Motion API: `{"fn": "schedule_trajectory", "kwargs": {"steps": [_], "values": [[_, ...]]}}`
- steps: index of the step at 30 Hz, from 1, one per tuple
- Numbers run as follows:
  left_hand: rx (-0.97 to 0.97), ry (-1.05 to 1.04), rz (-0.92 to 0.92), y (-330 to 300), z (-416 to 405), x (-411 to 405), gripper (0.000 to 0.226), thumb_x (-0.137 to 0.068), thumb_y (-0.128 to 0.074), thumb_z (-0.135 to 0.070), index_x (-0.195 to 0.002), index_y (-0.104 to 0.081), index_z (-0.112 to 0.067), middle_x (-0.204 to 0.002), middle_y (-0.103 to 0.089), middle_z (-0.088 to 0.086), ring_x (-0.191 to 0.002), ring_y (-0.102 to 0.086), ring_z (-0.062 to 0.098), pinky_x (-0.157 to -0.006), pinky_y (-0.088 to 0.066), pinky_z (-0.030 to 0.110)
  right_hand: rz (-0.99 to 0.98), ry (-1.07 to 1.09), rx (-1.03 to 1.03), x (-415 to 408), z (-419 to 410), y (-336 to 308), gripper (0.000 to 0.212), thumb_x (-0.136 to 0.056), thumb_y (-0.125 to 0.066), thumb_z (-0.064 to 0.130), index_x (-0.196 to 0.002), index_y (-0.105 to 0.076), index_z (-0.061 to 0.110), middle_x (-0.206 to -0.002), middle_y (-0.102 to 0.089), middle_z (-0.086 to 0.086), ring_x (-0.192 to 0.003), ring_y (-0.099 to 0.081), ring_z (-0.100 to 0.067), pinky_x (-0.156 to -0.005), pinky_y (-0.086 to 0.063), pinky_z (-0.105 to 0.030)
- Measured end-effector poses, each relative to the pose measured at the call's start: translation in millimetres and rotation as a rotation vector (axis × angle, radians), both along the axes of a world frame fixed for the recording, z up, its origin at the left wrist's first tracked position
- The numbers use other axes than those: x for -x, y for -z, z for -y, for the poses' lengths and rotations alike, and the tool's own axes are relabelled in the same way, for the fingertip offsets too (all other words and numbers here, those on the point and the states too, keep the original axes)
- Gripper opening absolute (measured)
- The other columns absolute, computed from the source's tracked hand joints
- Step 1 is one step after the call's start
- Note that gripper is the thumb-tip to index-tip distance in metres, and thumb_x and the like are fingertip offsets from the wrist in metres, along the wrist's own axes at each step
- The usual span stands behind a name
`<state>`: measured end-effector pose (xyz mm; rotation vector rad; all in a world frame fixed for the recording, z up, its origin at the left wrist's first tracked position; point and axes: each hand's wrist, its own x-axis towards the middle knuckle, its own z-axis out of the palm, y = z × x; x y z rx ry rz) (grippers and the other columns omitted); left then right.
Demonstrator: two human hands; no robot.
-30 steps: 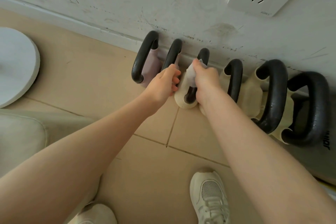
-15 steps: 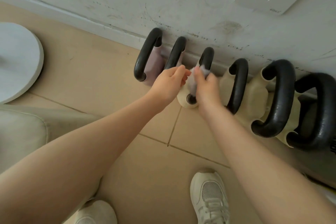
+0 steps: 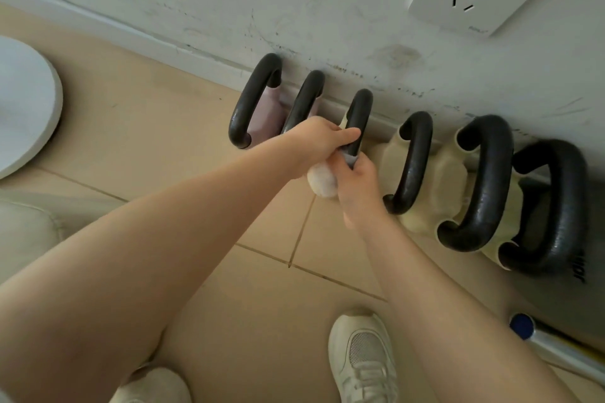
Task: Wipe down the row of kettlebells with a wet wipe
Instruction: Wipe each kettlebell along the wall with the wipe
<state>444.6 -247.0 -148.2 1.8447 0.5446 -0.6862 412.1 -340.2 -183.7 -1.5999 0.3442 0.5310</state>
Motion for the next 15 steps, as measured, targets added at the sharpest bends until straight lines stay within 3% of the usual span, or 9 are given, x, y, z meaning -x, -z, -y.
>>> {"fn": "schedule_trajectory", "kwargs": {"steps": [2, 4, 6, 8, 11, 15], "values": [[-0.033, 0.045, -0.016, 0, 0, -3, 0.036, -0.091, -0.053, -0.042, -0.099, -0.066, -0.010, -0.066, -0.053, 0.001, -0.058, -0.048, 0.014, -0.054, -0.037, 0.025, 0.048, 0.020, 0.054, 7, 0, 8, 0.020, -0.088, -0.059, 0.026, -0.094, -0.061, 0.007, -0.087, -0.065, -0.026, -0.079, -0.062, -0.032, -0.075, -0.051, -0.033], [-0.071, 0.082, -0.020, -1, -2, -4, 0.039, -0.090, -0.052, -0.044, -0.099, -0.065, -0.009, -0.068, -0.051, 0.003, -0.061, -0.046, 0.016, -0.055, -0.037, 0.025, 0.163, -0.052, 0.231, 20, -1, 25, 0.021, -0.081, -0.065, 0.033, -0.096, -0.057, 0.020, -0.085, -0.066, -0.004, -0.090, -0.061, -0.026, -0.090, -0.048, -0.047], [-0.086, 0.107, -0.014, -1, -4, -5, 0.039, -0.091, -0.051, -0.045, -0.101, -0.065, -0.010, -0.066, -0.051, 0.001, -0.060, -0.046, 0.015, -0.055, -0.035, 0.026, 0.243, -0.081, 0.390, 26, -2, 35, 0.029, -0.078, -0.069, 0.035, -0.101, -0.058, 0.022, -0.093, -0.063, 0.002, -0.104, -0.056, -0.029, -0.097, -0.041, -0.052], [-0.108, 0.142, -0.007, 1, -4, -5, 0.033, -0.091, -0.049, -0.044, -0.094, -0.062, -0.014, -0.064, -0.049, -0.001, -0.058, -0.045, 0.014, -0.054, -0.034, 0.026, 0.280, -0.029, 0.446, 23, -6, 33, 0.035, -0.076, -0.071, 0.032, -0.106, -0.061, 0.019, -0.111, -0.062, -0.003, -0.118, -0.048, -0.029, -0.100, -0.037, -0.052], [-0.076, 0.116, 0.004, 3, -4, -6, 0.031, -0.090, -0.050, -0.046, -0.088, -0.062, -0.017, -0.060, -0.048, -0.002, -0.056, -0.044, 0.014, -0.053, -0.033, 0.026, 0.284, 0.014, 0.379, 19, -5, 35, 0.035, -0.074, -0.072, 0.030, -0.106, -0.060, 0.037, -0.131, -0.053, -0.002, -0.129, -0.037, -0.025, -0.104, -0.034, -0.050], [-0.038, 0.095, 0.010, 6, -6, -5, 0.030, -0.090, -0.051, -0.045, -0.098, -0.064, -0.019, -0.070, -0.056, -0.002, -0.065, -0.051, 0.013, -0.058, -0.038, 0.026, 0.339, -0.126, 0.617, 23, 0, 59, 0.051, -0.075, -0.071, 0.036, -0.122, -0.060, 0.022, -0.149, -0.034, 0.002, -0.136, -0.024, -0.027, -0.109, -0.028, -0.047]]}}
